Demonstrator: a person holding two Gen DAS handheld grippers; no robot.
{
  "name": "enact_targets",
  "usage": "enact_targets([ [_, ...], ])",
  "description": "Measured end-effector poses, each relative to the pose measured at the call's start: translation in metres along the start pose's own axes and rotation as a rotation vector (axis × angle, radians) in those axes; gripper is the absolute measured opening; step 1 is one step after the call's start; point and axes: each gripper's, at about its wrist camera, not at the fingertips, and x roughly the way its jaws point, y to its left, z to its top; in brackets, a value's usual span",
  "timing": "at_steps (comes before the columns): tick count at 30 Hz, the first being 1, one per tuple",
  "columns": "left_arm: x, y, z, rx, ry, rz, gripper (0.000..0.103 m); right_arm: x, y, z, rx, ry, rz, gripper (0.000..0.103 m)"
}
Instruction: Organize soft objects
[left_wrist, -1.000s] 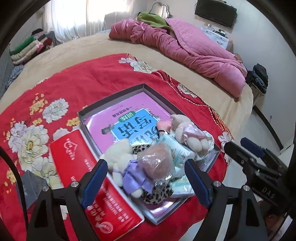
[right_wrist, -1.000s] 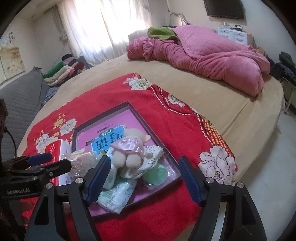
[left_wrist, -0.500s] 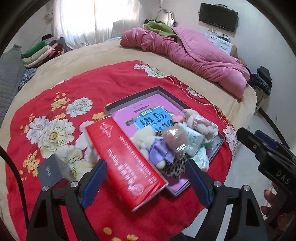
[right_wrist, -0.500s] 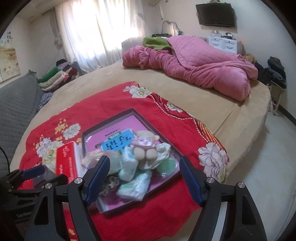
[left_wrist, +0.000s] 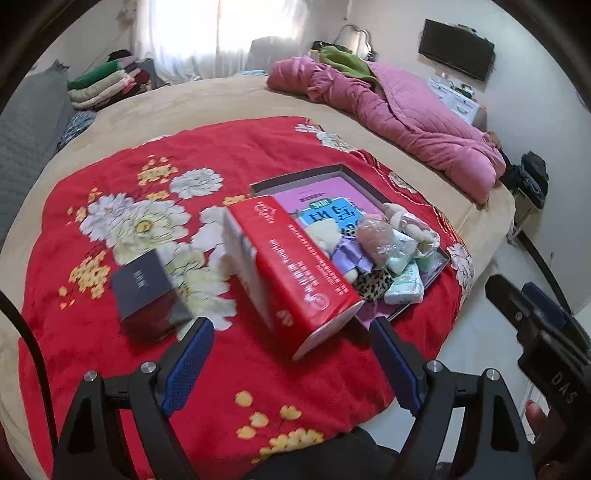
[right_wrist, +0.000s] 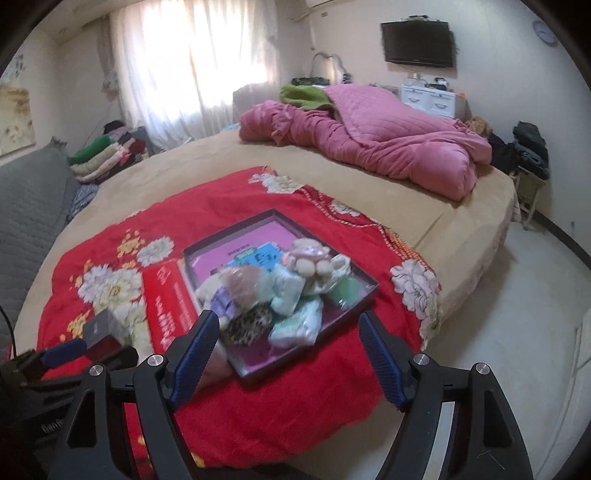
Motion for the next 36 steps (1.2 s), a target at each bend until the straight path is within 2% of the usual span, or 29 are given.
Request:
enact_targets([
  [6,-0.022,0.015,-0.013,-0.025,-0.014,0.018,0.085,-0.019,0.008,-0.018,0.005,0.024,0.046,0.079],
  [18,-0.037,0.012,-0.043,0.011,-0.014,0.060,0.085,-0.031,0.004,-0.051,0.005,0.111,0.048,0.079],
  [36,-0.032,0.009,-0.060,0.027,0.010,0.087,0.085,-0.043,0.004,-0.050,-0.001,0.066,0.040,0.079],
])
